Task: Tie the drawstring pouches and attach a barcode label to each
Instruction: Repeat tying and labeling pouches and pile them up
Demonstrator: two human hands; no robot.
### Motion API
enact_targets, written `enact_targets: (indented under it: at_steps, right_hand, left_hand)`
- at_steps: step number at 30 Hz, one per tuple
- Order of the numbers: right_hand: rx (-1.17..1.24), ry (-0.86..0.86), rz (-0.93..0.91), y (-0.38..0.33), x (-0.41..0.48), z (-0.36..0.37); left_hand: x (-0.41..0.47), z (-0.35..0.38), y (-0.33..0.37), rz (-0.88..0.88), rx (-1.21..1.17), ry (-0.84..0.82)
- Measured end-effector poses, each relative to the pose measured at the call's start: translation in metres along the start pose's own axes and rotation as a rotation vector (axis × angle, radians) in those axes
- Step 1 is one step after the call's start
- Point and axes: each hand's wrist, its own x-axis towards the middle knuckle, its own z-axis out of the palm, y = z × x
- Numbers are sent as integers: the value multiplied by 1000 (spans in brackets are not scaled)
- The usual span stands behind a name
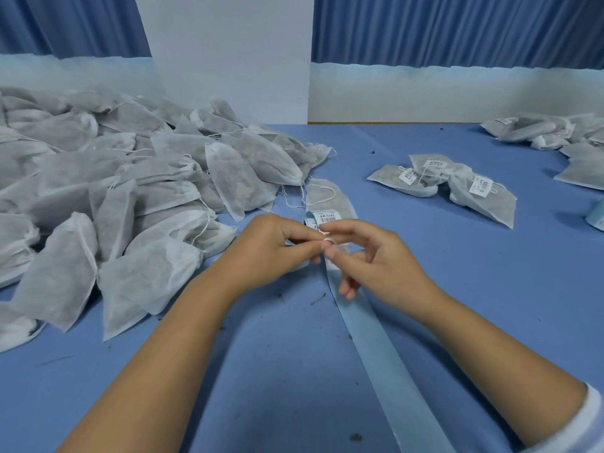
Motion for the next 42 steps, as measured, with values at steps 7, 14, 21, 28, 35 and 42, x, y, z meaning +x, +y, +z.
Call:
enact_targets:
  at_steps: [7, 14, 21, 28, 35, 42]
  right_hand:
    - [34, 189, -82, 3, 6, -5]
    - [94, 237, -171, 4, 4, -1]
    - [-374, 108, -263, 11, 2, 0]
    - [-605, 194, -504, 9, 4, -11]
    - [-483, 312, -434, 12, 10, -16]
    - [-359, 164, -305, 16, 8, -10]
  left_hand:
    - [-1, -12, 1, -147, -35, -92]
    - [-4, -3, 11, -121, -685, -57]
    - [2, -3, 6, -113, -279, 80]
    - [0, -12, 3, -218, 103, -142]
    - [-3, -10, 11, -250, -165, -386]
    - [-5, -9, 17, -263, -406, -274]
